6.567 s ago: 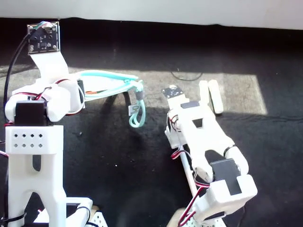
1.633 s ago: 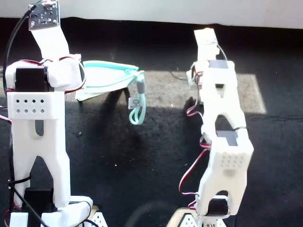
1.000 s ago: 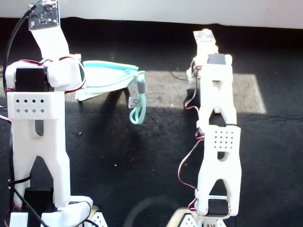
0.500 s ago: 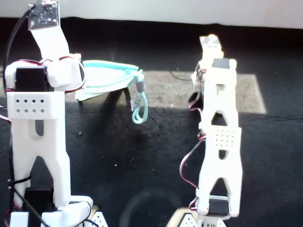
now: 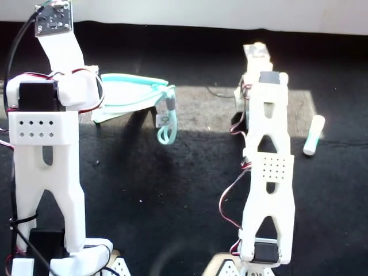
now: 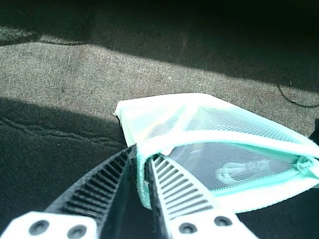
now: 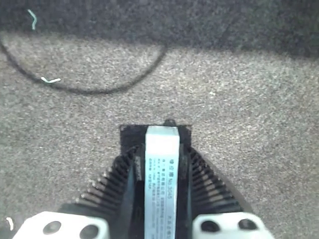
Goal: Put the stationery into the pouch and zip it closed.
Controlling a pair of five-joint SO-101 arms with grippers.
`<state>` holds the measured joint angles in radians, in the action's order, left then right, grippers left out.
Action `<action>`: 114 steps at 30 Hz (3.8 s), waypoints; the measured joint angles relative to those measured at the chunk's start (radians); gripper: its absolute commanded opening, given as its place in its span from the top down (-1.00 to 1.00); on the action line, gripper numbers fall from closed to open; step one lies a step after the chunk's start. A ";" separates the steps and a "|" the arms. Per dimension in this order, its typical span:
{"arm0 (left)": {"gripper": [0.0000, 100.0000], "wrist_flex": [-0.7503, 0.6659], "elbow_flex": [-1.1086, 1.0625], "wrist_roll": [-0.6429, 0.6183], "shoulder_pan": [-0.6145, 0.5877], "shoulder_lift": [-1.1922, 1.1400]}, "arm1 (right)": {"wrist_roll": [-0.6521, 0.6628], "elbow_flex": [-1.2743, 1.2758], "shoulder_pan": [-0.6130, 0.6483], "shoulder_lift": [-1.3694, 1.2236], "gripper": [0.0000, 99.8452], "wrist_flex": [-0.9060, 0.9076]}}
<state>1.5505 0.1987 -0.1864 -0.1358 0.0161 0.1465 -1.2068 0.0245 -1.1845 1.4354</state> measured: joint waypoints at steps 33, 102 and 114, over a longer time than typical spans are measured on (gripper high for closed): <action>0.98 0.000 0.000 0.000 0.000 0.000 | -0.135 -0.448 0.546 0.690 0.99 0.321; 0.98 0.000 0.000 0.000 0.000 0.000 | -0.092 2.071 0.209 1.462 0.97 -0.528; 0.98 0.000 0.000 0.000 0.000 0.000 | -0.087 1.896 0.215 1.204 0.61 -0.381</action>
<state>1.5505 0.1987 -0.1864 -0.1358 0.0161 0.0591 0.6897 0.2394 0.0199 1.0549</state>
